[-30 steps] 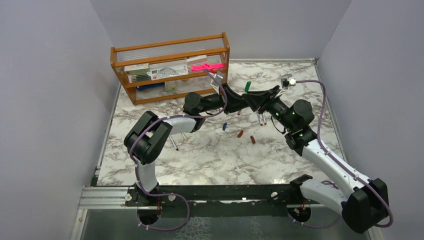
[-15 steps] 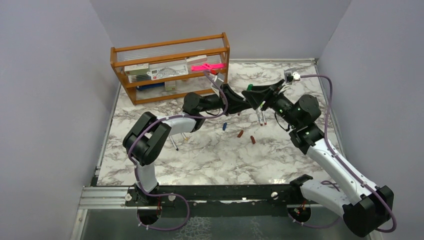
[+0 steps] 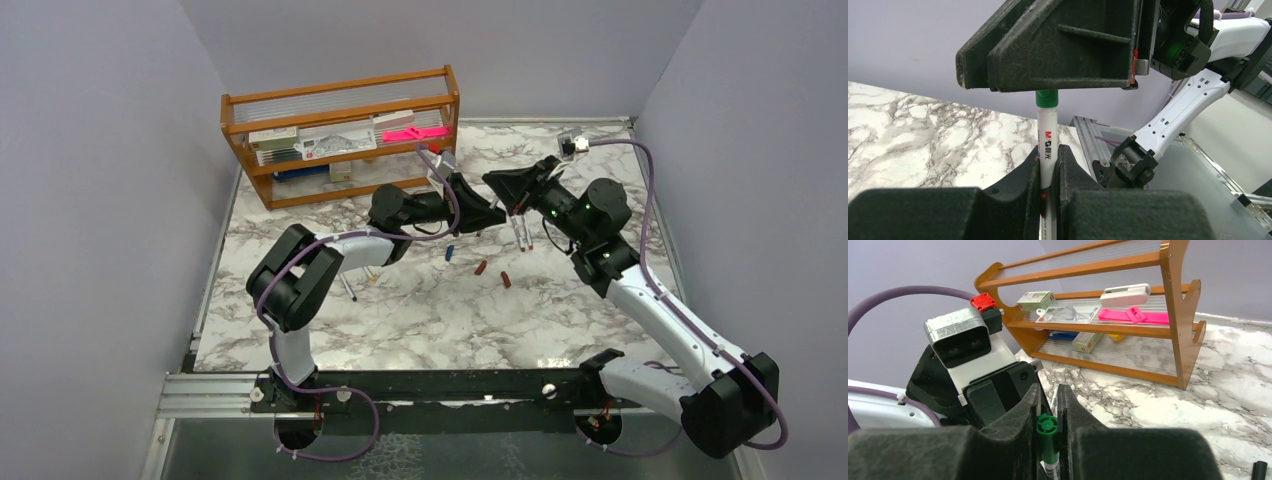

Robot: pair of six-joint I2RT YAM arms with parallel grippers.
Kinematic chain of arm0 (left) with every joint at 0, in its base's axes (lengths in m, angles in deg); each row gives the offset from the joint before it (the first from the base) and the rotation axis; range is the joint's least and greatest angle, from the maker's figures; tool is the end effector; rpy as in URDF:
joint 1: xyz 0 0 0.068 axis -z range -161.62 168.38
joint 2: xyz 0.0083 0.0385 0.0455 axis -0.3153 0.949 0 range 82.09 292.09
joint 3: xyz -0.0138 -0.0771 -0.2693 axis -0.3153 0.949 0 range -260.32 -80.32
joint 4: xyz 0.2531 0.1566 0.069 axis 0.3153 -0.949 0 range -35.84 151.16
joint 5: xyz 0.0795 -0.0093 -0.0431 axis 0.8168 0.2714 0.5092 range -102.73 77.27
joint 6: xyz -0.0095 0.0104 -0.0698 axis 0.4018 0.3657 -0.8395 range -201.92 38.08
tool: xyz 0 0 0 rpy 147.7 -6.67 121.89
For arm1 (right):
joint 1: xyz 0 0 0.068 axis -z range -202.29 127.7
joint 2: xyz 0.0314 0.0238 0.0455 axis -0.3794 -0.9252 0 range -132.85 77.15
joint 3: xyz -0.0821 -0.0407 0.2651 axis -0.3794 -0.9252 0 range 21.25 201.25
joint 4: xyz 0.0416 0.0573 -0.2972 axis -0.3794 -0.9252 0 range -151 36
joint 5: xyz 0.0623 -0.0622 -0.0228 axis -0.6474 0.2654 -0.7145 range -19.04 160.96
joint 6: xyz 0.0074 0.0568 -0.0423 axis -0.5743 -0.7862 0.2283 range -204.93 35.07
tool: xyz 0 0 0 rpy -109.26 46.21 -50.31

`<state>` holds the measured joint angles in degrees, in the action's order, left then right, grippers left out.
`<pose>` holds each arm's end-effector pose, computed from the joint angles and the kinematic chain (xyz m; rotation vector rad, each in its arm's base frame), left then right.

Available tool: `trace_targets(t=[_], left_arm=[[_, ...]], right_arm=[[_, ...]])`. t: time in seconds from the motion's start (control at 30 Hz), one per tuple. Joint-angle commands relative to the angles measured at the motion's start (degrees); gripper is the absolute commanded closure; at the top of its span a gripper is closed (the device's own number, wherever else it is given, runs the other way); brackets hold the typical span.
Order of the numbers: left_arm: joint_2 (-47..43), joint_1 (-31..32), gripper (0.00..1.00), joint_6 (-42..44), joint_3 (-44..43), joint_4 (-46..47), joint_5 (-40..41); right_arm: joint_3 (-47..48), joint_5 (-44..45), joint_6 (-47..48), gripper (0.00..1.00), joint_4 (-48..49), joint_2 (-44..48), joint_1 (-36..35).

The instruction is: Insert the pens into the pen caps

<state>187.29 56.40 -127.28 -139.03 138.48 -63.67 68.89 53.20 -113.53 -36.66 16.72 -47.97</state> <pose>0.3113 -0.3012 0.2626 0.8541 1.1616 -1.6869 0.2741 0.1516 0.3543 -0.2233 1.5615 0.9841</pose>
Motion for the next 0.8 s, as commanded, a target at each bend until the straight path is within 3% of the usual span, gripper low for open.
trace_targets(t=[0.0, 0.5, 0.77], left_arm=[[-1.3, 0.3, 1.0, 1.5, -2.3, 0.9, -0.3], [3.6, 0.2, 1.0, -1.9, -26.7, -3.3, -3.4], [4.3, 0.1, 1.0, -2.2, -28.7, -2.9, -5.2]], right_arm=[[-0.8, -2.5, -0.4, 0.98, 0.7, 0.3, -0.2], [-9.3, -9.2, -0.2, 0.98, -5.7, 2.8, -0.2], [-10.9, -8.2, -1.4, 0.98, -4.5, 0.8, -0.2]])
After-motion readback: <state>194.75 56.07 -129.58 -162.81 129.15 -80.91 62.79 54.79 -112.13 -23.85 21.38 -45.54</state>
